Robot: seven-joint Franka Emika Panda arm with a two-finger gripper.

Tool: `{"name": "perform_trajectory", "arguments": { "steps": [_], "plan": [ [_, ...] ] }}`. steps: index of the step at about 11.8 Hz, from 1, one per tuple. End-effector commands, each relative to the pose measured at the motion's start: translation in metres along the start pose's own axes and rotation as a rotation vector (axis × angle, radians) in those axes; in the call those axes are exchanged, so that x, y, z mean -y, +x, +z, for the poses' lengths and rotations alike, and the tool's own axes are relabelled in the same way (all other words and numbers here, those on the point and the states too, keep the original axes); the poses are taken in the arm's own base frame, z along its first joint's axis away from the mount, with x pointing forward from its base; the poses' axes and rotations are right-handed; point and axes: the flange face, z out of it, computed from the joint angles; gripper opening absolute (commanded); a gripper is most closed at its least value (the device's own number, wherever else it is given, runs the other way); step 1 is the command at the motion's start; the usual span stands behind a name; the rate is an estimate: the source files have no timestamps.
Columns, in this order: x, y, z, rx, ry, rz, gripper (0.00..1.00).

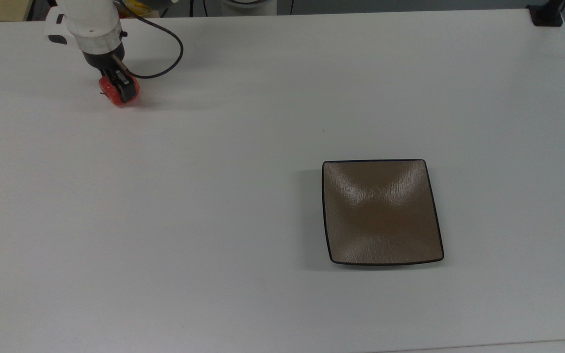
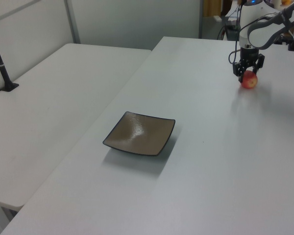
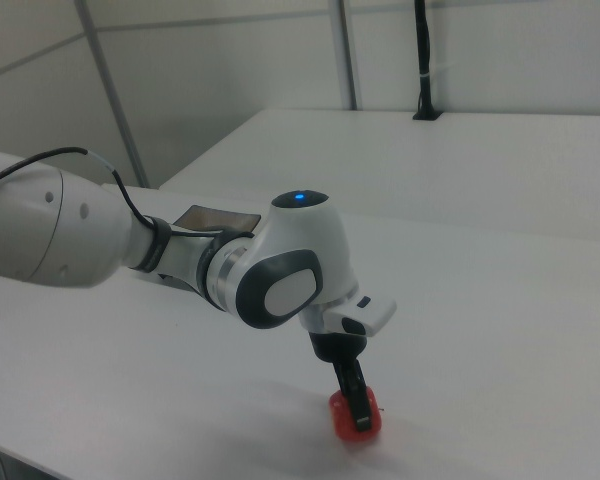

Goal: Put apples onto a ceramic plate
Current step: 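Close the gripper around the red apple, then lift the apple and carry it over the brown square plate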

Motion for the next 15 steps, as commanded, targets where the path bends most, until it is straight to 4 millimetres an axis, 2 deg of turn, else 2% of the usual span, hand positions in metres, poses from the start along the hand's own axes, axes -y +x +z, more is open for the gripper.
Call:
{"name": "perform_trajectory", "arguments": {
  "steps": [1, 3, 4, 6, 8, 9, 10, 12, 15],
  "plan": [
    [0.003, -0.004, -0.006, -0.030, 0.009, -0.005, 0.50],
    [0.021, -0.001, -0.035, -0.070, 0.061, 0.010, 0.50],
    [0.041, 0.001, -0.054, -0.090, 0.108, 0.057, 0.50],
    [0.087, -0.007, -0.088, -0.118, 0.185, 0.056, 0.52],
    [0.144, -0.030, -0.112, -0.101, 0.282, 0.037, 0.52],
    [0.169, -0.036, -0.121, -0.109, 0.322, 0.038, 0.52],
    [0.201, -0.050, -0.134, -0.114, 0.365, 0.040, 0.52],
    [0.270, -0.088, -0.142, -0.094, 0.411, -0.037, 0.52],
    [0.350, -0.119, -0.135, -0.116, 0.529, -0.038, 0.52]
  ]
}}
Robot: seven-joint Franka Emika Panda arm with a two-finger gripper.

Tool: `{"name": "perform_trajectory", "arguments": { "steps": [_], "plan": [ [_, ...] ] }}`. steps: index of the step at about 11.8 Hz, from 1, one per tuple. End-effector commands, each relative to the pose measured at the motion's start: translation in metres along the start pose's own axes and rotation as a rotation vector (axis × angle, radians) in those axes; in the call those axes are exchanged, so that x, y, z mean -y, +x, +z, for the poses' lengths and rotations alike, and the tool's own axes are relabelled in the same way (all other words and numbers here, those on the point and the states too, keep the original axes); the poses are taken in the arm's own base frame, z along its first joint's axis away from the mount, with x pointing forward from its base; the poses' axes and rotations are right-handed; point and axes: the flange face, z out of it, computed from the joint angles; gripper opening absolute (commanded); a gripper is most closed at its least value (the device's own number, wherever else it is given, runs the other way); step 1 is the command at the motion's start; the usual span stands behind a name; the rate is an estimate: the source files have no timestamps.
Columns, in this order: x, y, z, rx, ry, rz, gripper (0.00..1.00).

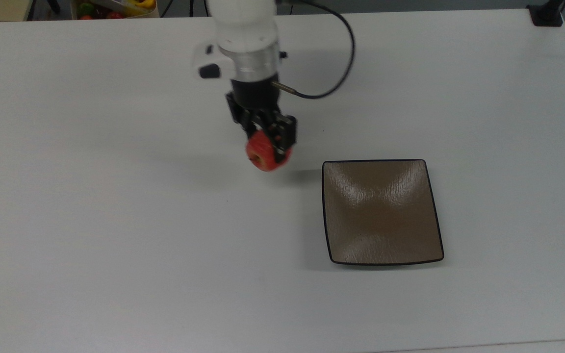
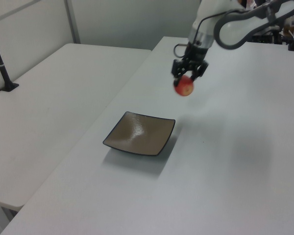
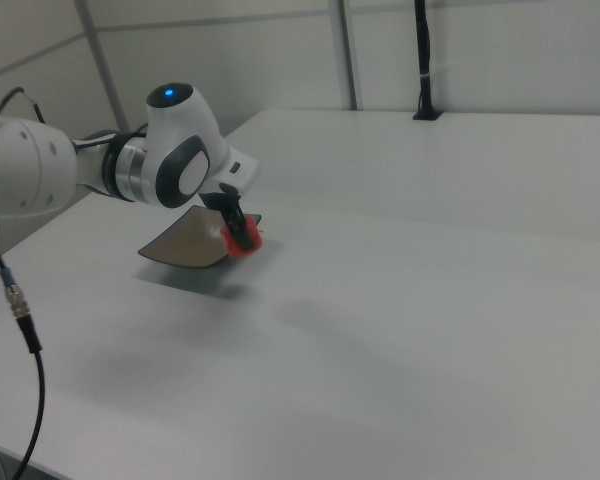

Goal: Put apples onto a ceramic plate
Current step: 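Lift the apple and carry it over the brown square plate, then lower the apple onto the plate and open the gripper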

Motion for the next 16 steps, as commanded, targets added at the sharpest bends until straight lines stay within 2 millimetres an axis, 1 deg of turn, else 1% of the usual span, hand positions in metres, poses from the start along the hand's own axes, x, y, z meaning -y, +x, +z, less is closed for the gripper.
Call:
{"name": "perform_trajectory", "arguments": {
  "steps": [1, 3, 4, 5, 6, 7, 8, 11, 12, 14, 15, 16],
  "plan": [
    [0.065, -0.019, 0.038, -0.051, 0.142, 0.022, 0.52],
    [0.091, -0.046, 0.049, -0.065, 0.192, -0.005, 0.52],
    [0.102, -0.061, 0.059, -0.054, 0.192, -0.022, 0.52],
    [0.108, -0.071, 0.064, -0.053, 0.189, -0.034, 0.60],
    [0.110, -0.076, 0.066, -0.058, 0.182, -0.039, 0.71],
    [0.112, -0.079, 0.069, -0.061, 0.176, -0.049, 0.91],
    [0.115, -0.085, 0.071, -0.057, 0.175, -0.055, 1.00],
    [0.115, -0.084, 0.070, -0.062, 0.181, -0.052, 1.00],
    [0.115, -0.082, 0.066, -0.065, 0.185, -0.050, 1.00],
    [0.117, -0.077, 0.045, -0.080, 0.195, -0.053, 1.00],
    [0.114, -0.071, 0.029, -0.090, 0.196, -0.051, 1.00],
    [0.104, -0.065, 0.020, -0.065, 0.131, -0.063, 1.00]
  ]
}}
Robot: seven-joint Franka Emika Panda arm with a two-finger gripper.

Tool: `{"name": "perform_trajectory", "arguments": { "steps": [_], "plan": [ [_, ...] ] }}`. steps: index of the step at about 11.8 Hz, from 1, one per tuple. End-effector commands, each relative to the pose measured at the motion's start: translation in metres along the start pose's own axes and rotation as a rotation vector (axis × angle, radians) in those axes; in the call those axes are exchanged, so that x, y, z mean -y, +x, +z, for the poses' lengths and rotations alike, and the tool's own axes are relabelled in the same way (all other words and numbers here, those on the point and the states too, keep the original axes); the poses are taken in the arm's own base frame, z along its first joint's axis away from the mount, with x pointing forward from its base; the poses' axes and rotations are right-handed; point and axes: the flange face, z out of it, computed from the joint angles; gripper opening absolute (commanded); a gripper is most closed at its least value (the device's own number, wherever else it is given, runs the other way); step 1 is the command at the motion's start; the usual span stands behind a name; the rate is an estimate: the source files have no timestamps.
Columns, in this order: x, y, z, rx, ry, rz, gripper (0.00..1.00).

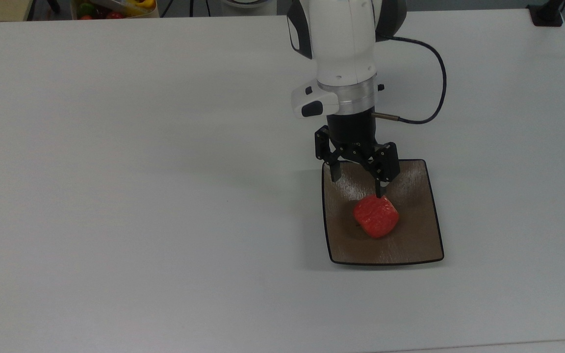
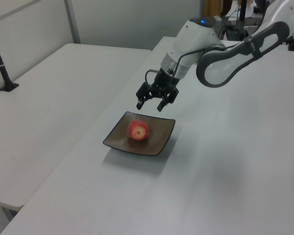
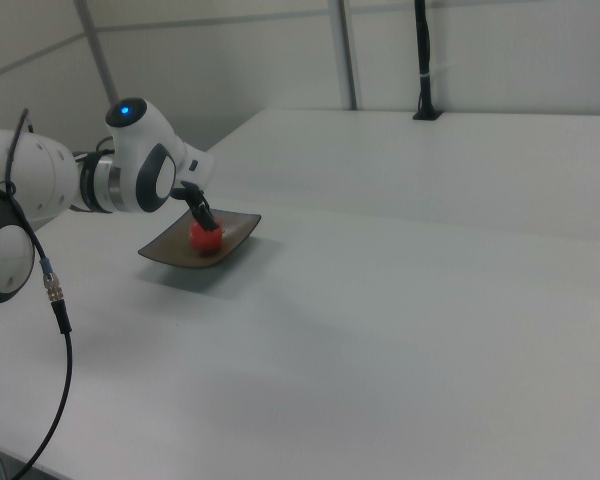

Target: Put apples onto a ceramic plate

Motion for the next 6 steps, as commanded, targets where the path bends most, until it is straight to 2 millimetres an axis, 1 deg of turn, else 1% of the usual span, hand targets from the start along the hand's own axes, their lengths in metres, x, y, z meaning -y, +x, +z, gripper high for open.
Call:
{"name": "perform_trajectory", "arguments": {
  "steps": [1, 3, 4, 6],
  "plan": [
    [-0.012, 0.013, -0.044, 0.042, -0.122, -0.081, 1.00],
    [-0.025, 0.012, -0.060, 0.147, -0.239, -0.259, 1.00],
    [-0.031, 0.008, -0.068, 0.208, -0.282, -0.357, 1.00],
    [-0.053, 0.012, -0.079, 0.328, -0.362, -0.504, 1.00]
  ]
}}
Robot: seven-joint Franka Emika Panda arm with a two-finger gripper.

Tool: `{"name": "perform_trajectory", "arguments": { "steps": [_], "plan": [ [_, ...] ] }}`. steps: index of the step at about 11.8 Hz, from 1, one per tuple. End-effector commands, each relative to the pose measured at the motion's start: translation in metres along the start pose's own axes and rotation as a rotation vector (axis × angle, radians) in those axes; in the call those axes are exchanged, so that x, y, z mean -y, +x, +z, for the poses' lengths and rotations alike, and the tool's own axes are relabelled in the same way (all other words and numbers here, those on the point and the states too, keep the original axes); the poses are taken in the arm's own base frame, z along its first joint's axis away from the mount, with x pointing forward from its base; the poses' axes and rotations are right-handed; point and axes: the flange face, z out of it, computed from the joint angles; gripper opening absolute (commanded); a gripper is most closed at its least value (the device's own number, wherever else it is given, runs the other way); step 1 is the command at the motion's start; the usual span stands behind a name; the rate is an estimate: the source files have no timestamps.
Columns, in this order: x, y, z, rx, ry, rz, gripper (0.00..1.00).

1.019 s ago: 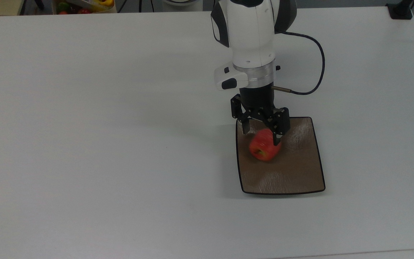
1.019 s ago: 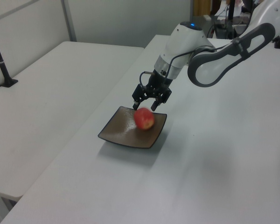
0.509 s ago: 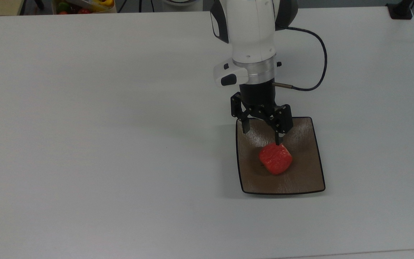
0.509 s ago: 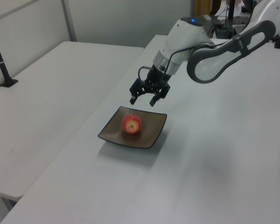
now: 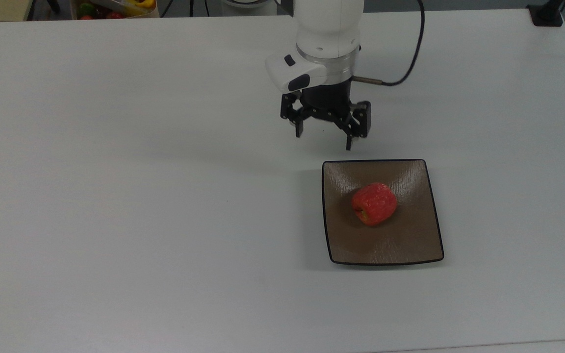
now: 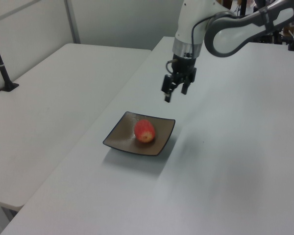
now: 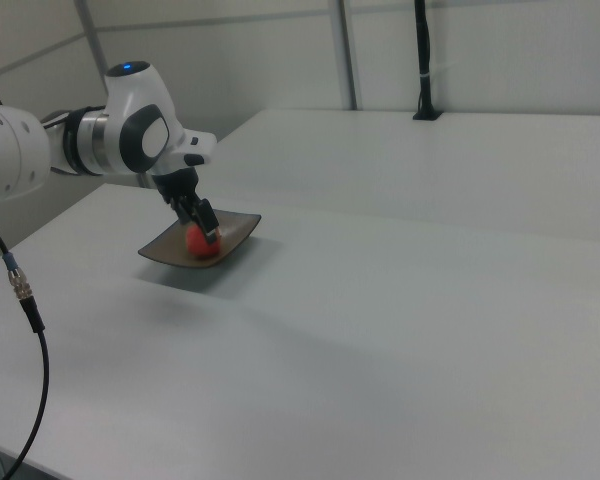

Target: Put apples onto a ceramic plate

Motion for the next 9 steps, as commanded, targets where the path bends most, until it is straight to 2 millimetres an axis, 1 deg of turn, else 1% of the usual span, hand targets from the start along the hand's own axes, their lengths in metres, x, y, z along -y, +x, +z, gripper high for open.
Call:
{"name": "perform_trajectory", "arguments": {
  "steps": [1, 2, 3, 4, 5, 7, 8, 9],
  "plan": [
    [-0.032, -0.015, -0.010, 0.141, -0.092, -0.255, 1.00],
    [-0.041, -0.020, -0.010, 0.178, -0.107, -0.330, 1.00],
    [-0.049, -0.024, -0.016, 0.195, -0.112, -0.382, 1.00],
    [-0.067, -0.023, -0.025, 0.190, -0.117, -0.386, 1.00],
    [-0.089, -0.025, -0.043, 0.166, -0.113, -0.370, 1.00],
    [-0.116, -0.020, -0.067, 0.137, -0.106, -0.307, 1.00],
    [-0.124, -0.023, -0.076, 0.120, -0.100, -0.294, 1.00],
    [-0.127, -0.024, -0.087, 0.111, -0.097, -0.288, 1.00]
  ]
}}
